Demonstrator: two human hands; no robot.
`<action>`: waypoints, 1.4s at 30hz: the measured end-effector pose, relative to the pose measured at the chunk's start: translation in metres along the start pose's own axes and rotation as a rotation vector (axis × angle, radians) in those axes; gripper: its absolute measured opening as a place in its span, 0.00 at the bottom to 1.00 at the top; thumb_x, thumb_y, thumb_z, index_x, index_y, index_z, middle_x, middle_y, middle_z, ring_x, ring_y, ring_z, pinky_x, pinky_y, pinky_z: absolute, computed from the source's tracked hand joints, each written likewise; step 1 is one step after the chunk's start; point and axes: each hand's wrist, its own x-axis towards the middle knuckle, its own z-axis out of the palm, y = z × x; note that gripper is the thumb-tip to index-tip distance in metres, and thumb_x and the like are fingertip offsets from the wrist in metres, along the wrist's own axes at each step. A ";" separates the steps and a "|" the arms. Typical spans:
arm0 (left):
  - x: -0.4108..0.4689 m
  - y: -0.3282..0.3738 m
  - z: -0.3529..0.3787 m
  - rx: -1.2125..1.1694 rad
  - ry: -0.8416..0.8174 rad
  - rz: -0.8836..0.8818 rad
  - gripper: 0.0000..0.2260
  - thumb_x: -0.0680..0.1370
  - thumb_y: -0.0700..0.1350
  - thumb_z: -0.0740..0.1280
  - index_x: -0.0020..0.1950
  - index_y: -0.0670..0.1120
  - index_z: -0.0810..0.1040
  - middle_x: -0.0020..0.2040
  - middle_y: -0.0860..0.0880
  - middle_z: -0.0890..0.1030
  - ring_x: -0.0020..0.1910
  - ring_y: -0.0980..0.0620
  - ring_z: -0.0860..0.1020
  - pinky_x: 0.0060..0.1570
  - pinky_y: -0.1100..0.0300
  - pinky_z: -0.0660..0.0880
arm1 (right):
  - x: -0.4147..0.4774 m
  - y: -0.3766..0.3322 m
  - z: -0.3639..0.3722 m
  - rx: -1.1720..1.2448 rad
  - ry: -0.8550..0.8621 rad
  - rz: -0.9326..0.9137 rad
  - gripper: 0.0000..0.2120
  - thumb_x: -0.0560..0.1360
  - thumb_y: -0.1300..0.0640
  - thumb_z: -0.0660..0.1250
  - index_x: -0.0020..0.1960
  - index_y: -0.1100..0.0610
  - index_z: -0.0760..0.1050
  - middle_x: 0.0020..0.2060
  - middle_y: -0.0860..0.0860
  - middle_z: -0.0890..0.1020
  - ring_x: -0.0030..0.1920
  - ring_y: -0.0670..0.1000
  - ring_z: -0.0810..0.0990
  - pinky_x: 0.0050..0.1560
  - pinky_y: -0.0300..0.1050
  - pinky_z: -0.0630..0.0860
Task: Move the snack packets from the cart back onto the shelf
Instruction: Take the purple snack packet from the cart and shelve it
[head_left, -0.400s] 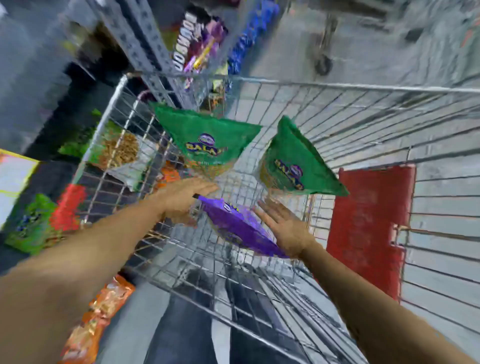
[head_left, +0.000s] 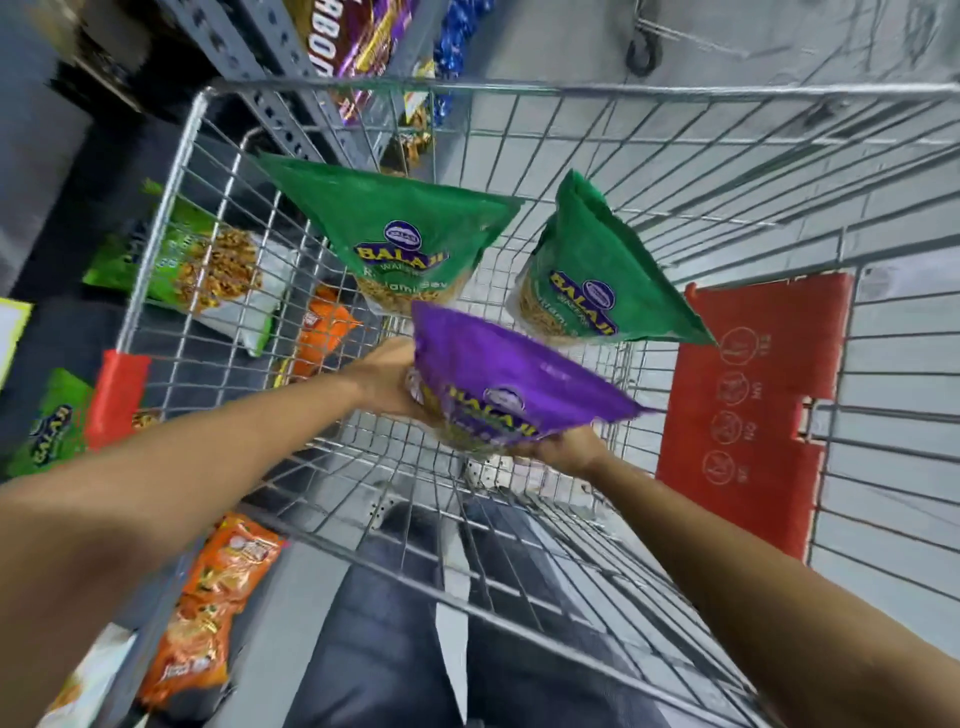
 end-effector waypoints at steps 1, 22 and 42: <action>-0.008 0.011 -0.006 -0.058 0.004 -0.028 0.32 0.55 0.57 0.80 0.56 0.50 0.78 0.57 0.51 0.79 0.58 0.52 0.76 0.62 0.54 0.72 | -0.009 -0.008 -0.007 0.141 0.033 0.005 0.26 0.66 0.64 0.76 0.62 0.65 0.74 0.57 0.56 0.79 0.57 0.53 0.78 0.58 0.36 0.76; -0.296 0.140 -0.125 -0.737 0.559 0.119 0.31 0.52 0.53 0.81 0.54 0.51 0.78 0.52 0.48 0.85 0.54 0.46 0.82 0.57 0.43 0.77 | -0.127 -0.265 -0.095 0.539 -0.121 -0.525 0.25 0.53 0.38 0.80 0.45 0.49 0.83 0.38 0.46 0.87 0.39 0.48 0.83 0.47 0.51 0.77; -0.428 -0.035 -0.114 -0.606 1.691 -0.312 0.36 0.55 0.58 0.81 0.58 0.45 0.75 0.54 0.46 0.83 0.53 0.50 0.81 0.55 0.50 0.78 | -0.010 -0.512 0.113 0.212 -0.524 -0.963 0.19 0.71 0.64 0.69 0.58 0.50 0.72 0.49 0.40 0.84 0.51 0.41 0.80 0.58 0.39 0.75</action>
